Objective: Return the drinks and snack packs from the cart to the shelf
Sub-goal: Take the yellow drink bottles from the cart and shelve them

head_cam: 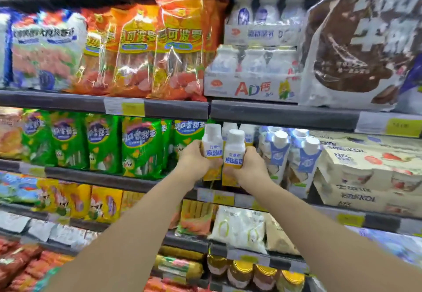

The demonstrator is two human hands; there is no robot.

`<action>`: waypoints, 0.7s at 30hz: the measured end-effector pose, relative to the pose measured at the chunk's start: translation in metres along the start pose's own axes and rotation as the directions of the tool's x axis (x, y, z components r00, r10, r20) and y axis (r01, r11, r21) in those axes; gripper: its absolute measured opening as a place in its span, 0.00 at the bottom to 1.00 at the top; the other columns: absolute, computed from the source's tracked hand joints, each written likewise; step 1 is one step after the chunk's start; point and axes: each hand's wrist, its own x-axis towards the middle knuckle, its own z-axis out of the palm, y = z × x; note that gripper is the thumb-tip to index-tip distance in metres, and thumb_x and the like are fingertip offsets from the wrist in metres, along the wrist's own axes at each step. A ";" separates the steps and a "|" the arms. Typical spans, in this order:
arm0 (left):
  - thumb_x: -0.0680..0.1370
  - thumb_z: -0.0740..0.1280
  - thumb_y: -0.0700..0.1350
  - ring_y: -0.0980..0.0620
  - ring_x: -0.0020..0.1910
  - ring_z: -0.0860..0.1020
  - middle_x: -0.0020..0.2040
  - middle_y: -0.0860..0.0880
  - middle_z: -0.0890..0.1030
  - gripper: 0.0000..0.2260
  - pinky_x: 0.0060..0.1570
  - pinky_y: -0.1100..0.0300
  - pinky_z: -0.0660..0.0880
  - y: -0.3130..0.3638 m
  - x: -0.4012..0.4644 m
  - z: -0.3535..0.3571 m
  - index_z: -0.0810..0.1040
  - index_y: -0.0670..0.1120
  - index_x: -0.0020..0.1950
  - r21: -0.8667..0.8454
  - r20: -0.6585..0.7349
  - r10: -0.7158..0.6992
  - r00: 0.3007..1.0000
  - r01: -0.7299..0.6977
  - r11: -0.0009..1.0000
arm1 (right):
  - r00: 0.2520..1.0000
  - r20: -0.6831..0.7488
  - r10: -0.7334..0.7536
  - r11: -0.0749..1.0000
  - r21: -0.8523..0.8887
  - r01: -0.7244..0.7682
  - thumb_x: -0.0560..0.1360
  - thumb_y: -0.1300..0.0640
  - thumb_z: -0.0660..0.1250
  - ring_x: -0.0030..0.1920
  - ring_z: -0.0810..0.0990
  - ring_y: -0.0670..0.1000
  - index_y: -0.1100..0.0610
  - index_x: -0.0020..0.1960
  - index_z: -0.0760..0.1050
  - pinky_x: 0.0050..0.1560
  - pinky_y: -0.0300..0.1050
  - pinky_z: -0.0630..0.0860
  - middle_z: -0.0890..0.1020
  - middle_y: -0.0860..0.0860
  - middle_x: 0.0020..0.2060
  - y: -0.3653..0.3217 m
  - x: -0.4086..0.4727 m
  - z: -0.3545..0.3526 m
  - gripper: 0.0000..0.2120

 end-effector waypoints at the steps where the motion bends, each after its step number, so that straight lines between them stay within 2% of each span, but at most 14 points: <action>1: 0.69 0.79 0.43 0.53 0.43 0.79 0.44 0.53 0.81 0.18 0.42 0.59 0.74 -0.002 0.007 0.003 0.76 0.46 0.54 0.003 0.004 0.003 1.000 -0.003 1.000 | 0.999 -0.028 0.028 1.000 -0.001 -0.028 0.71 0.59 0.77 0.46 0.77 0.50 0.57 0.55 0.68 0.43 0.43 0.71 0.78 0.49 0.46 -0.001 0.004 0.003 0.21; 4: 0.66 0.81 0.46 0.48 0.49 0.81 0.48 0.49 0.84 0.20 0.53 0.50 0.78 -0.005 0.023 0.011 0.77 0.47 0.53 0.028 0.001 0.026 1.000 -0.026 0.999 | 0.992 -0.102 0.072 0.997 -0.016 -0.074 0.71 0.59 0.77 0.48 0.77 0.51 0.59 0.57 0.68 0.44 0.44 0.72 0.78 0.51 0.48 0.000 0.015 0.009 0.21; 7: 0.65 0.81 0.45 0.46 0.50 0.82 0.50 0.48 0.84 0.21 0.55 0.46 0.78 -0.008 0.035 0.019 0.78 0.47 0.53 0.027 0.021 0.062 0.998 -0.062 0.998 | 0.984 -0.148 0.097 0.995 -0.017 -0.100 0.71 0.61 0.77 0.52 0.78 0.52 0.60 0.59 0.68 0.50 0.46 0.74 0.80 0.54 0.53 0.003 0.023 0.012 0.23; 10: 0.67 0.81 0.42 0.48 0.51 0.81 0.52 0.48 0.84 0.22 0.55 0.50 0.78 -0.010 0.043 0.024 0.77 0.46 0.57 0.012 0.058 0.082 0.995 -0.083 0.997 | 0.982 -0.141 0.123 0.992 -0.003 -0.124 0.72 0.61 0.76 0.54 0.77 0.51 0.58 0.61 0.69 0.52 0.45 0.74 0.79 0.51 0.54 0.005 0.028 0.013 0.22; 15: 0.68 0.80 0.43 0.49 0.53 0.80 0.54 0.50 0.83 0.23 0.56 0.49 0.78 -0.014 0.053 0.023 0.76 0.47 0.60 0.030 0.080 0.112 0.991 -0.114 0.993 | 0.980 -0.136 0.143 0.990 0.014 -0.143 0.76 0.61 0.71 0.56 0.75 0.47 0.54 0.66 0.68 0.55 0.43 0.72 0.79 0.50 0.60 0.009 0.034 0.017 0.22; 19: 0.69 0.79 0.43 0.52 0.51 0.78 0.52 0.53 0.80 0.23 0.51 0.56 0.74 -0.017 0.056 0.021 0.76 0.47 0.61 0.064 0.111 0.152 0.982 -0.160 0.985 | 0.954 -0.232 0.188 0.977 -0.055 -0.206 0.73 0.53 0.75 0.68 0.74 0.55 0.59 0.68 0.64 0.68 0.54 0.73 0.76 0.55 0.67 0.013 0.032 0.029 0.30; 21: 0.69 0.79 0.44 0.52 0.51 0.77 0.53 0.52 0.80 0.24 0.50 0.57 0.72 -0.018 0.057 0.021 0.75 0.48 0.62 0.073 0.119 0.162 0.980 -0.172 0.982 | 0.938 -0.293 0.184 0.978 -0.044 -0.206 0.73 0.53 0.75 0.69 0.74 0.57 0.59 0.67 0.64 0.67 0.56 0.74 0.76 0.56 0.66 0.015 0.029 0.035 0.30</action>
